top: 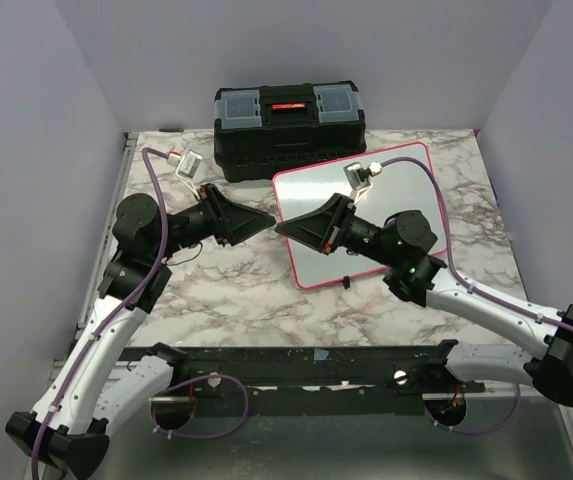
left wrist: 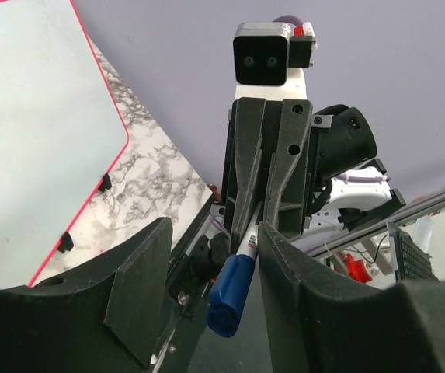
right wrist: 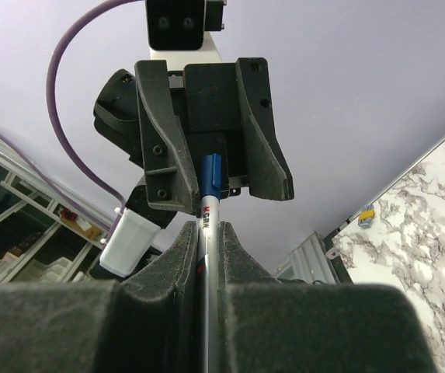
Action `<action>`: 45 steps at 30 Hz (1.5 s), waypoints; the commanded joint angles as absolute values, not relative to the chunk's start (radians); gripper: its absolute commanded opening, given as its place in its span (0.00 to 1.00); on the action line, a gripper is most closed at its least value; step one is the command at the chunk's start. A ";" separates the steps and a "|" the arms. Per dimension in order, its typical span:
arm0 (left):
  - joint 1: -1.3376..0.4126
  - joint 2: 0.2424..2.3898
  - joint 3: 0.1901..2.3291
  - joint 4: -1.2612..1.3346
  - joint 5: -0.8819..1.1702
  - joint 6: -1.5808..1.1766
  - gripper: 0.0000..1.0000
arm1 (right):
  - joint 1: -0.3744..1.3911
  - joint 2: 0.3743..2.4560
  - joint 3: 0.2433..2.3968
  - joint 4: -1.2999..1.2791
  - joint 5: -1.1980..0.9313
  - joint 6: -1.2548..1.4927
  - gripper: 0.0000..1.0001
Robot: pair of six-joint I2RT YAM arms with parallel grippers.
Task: Write a sentence on the whiteboard
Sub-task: Open the pen cap from the whiteboard marker.
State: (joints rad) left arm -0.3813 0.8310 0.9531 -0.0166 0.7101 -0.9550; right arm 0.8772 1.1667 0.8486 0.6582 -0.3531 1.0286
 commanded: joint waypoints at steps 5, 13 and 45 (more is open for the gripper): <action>-0.371 0.780 1.003 -0.074 0.684 -0.956 0.47 | 0.882 1.123 0.840 0.672 -0.310 1.022 0.01; -0.365 0.761 1.000 -0.051 0.681 -0.995 0.42 | 0.884 1.124 0.835 0.684 -0.325 1.022 0.01; -0.348 0.778 0.998 0.004 0.695 -1.050 0.00 | 0.882 1.123 0.818 0.679 -0.369 1.014 0.01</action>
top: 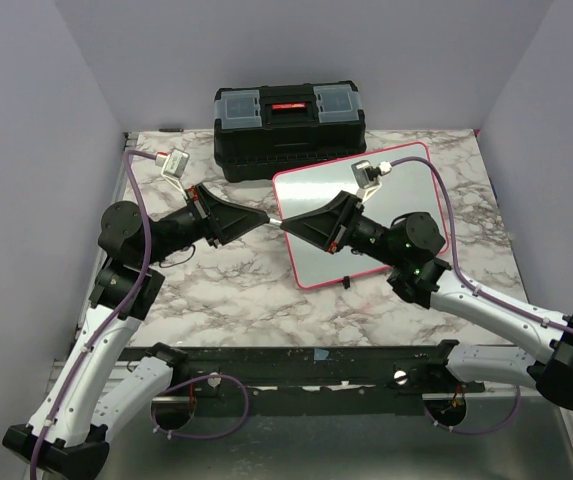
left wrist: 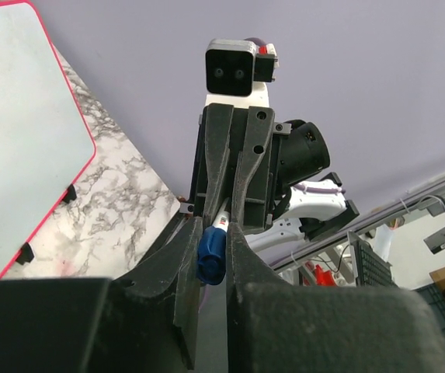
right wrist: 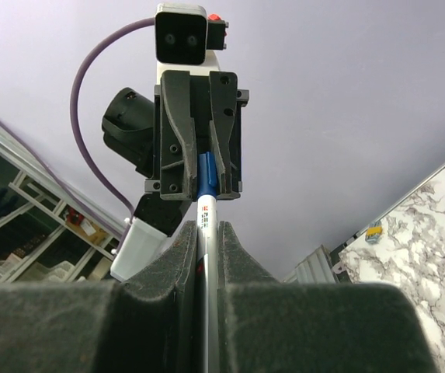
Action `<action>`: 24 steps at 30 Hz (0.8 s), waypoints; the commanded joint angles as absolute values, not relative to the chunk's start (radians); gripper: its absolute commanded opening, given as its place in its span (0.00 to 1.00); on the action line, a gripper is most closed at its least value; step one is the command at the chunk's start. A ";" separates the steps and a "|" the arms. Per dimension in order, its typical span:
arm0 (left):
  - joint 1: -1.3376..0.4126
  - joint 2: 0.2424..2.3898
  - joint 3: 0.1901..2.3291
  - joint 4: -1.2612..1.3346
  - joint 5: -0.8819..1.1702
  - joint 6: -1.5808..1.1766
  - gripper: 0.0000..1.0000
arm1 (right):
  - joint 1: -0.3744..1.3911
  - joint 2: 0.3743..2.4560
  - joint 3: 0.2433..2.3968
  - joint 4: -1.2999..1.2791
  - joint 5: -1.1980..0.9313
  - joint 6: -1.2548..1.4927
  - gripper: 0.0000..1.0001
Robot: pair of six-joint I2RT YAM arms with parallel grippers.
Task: Write a sentence on the whiteboard
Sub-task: Open the pen cap from the whiteboard marker, then place the pen cap at the center of the board.
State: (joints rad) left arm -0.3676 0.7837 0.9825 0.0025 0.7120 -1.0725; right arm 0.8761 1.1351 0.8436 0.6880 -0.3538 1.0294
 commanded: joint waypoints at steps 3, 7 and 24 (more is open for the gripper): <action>-0.311 0.767 0.979 0.005 0.707 -1.066 0.00 | 0.882 1.109 0.810 0.668 -0.358 1.008 0.01; -0.207 0.750 0.930 0.053 0.772 -1.122 0.00 | 0.883 1.092 0.797 0.657 -0.352 1.003 0.01; 0.031 0.700 0.840 -0.149 0.778 -1.024 0.00 | 0.882 1.005 0.781 0.506 -0.269 0.937 0.01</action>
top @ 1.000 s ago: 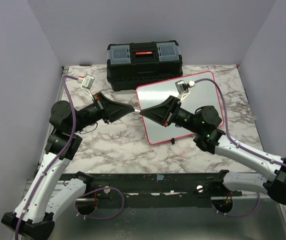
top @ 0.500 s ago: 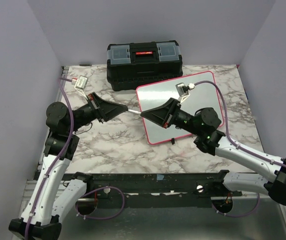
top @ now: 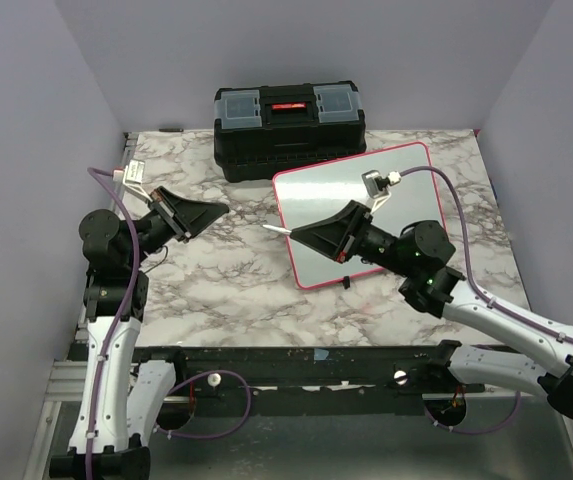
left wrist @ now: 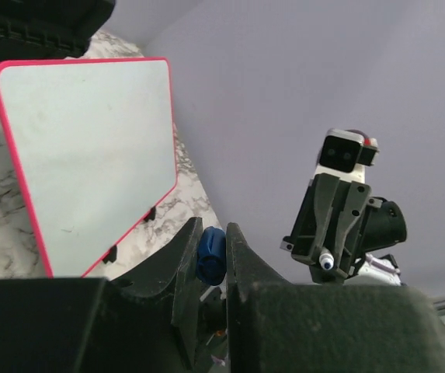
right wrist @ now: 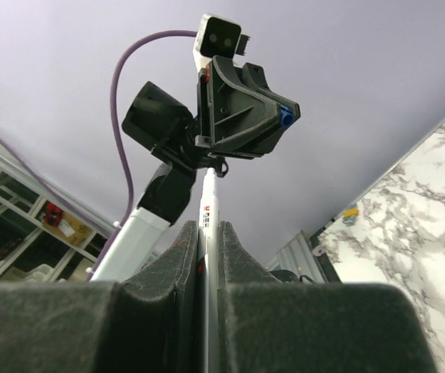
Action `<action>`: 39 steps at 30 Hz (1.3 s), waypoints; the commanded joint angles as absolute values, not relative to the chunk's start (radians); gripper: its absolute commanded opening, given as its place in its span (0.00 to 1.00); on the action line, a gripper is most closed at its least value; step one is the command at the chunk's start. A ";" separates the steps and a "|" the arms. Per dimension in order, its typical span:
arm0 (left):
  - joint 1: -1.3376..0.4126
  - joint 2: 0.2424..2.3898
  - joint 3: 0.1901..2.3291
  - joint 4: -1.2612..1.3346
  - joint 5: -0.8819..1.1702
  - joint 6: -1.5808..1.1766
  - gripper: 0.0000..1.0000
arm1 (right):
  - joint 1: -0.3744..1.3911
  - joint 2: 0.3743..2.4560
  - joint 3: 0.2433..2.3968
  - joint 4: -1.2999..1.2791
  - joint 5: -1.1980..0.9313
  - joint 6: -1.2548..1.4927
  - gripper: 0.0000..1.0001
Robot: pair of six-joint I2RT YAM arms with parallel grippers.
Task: Write a sentence on the whiteboard
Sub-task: Place the pen cap at the center of the board.
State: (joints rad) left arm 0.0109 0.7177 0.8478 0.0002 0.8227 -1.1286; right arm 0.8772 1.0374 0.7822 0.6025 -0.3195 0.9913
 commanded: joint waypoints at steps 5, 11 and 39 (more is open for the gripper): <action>0.028 0.695 0.798 -0.338 0.623 -0.916 0.00 | 0.881 0.986 0.830 0.348 -0.207 0.854 0.01; 0.003 0.690 0.683 -0.384 0.513 -0.885 0.00 | 0.882 0.985 0.889 0.185 -0.140 0.770 0.01; -0.385 0.918 0.321 -0.125 0.262 -1.008 0.06 | 0.882 0.834 0.842 -0.256 0.264 0.764 0.01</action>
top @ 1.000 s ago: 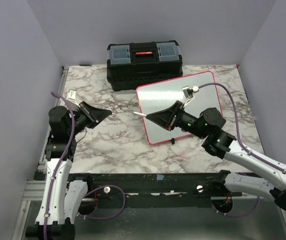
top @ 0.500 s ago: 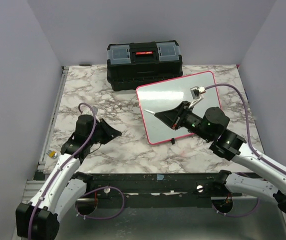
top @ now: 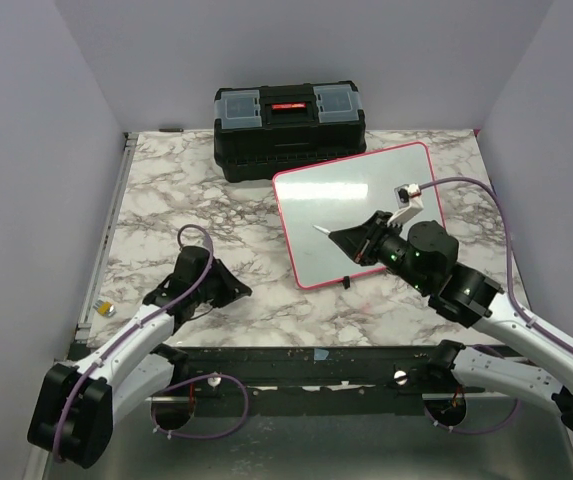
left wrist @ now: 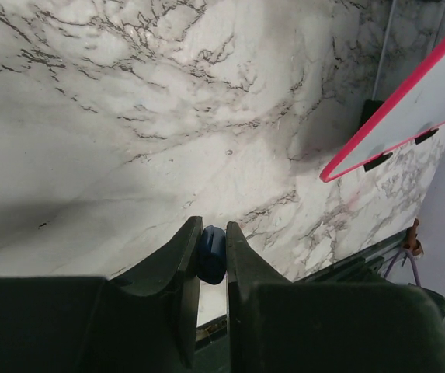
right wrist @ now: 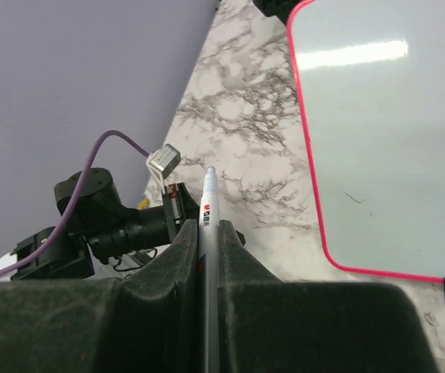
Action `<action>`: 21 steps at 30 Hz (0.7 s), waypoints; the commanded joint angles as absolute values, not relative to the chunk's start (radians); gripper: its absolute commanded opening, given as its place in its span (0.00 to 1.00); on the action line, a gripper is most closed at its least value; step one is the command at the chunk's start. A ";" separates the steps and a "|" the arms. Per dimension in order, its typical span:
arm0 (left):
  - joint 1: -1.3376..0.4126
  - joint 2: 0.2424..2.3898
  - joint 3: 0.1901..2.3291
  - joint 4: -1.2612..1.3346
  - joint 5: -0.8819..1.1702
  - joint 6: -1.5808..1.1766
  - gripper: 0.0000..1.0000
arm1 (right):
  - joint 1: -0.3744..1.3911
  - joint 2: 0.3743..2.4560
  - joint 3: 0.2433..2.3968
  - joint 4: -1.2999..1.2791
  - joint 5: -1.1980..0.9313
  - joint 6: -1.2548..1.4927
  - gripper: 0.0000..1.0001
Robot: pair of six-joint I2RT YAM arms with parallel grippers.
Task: Write a sentence on the whiteboard
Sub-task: Place the pen cap at the center of the board.
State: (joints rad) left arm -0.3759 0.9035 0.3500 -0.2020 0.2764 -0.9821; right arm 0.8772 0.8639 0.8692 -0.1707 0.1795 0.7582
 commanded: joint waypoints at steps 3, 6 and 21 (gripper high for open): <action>-0.385 0.936 0.297 -0.097 0.266 -1.018 0.14 | 0.882 0.824 0.836 -0.282 0.283 0.766 0.01; -0.385 0.959 0.275 -0.062 0.278 -1.026 0.23 | 0.882 0.818 0.835 -0.307 0.297 0.766 0.01; -0.384 0.918 0.259 -0.107 0.244 -1.023 0.62 | 0.882 0.800 0.828 -0.363 0.334 0.744 0.01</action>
State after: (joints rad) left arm -0.3801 0.9634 0.2584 -0.0776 0.2760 -1.0294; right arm 0.8772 0.8169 0.8391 -0.3241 0.2878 0.7578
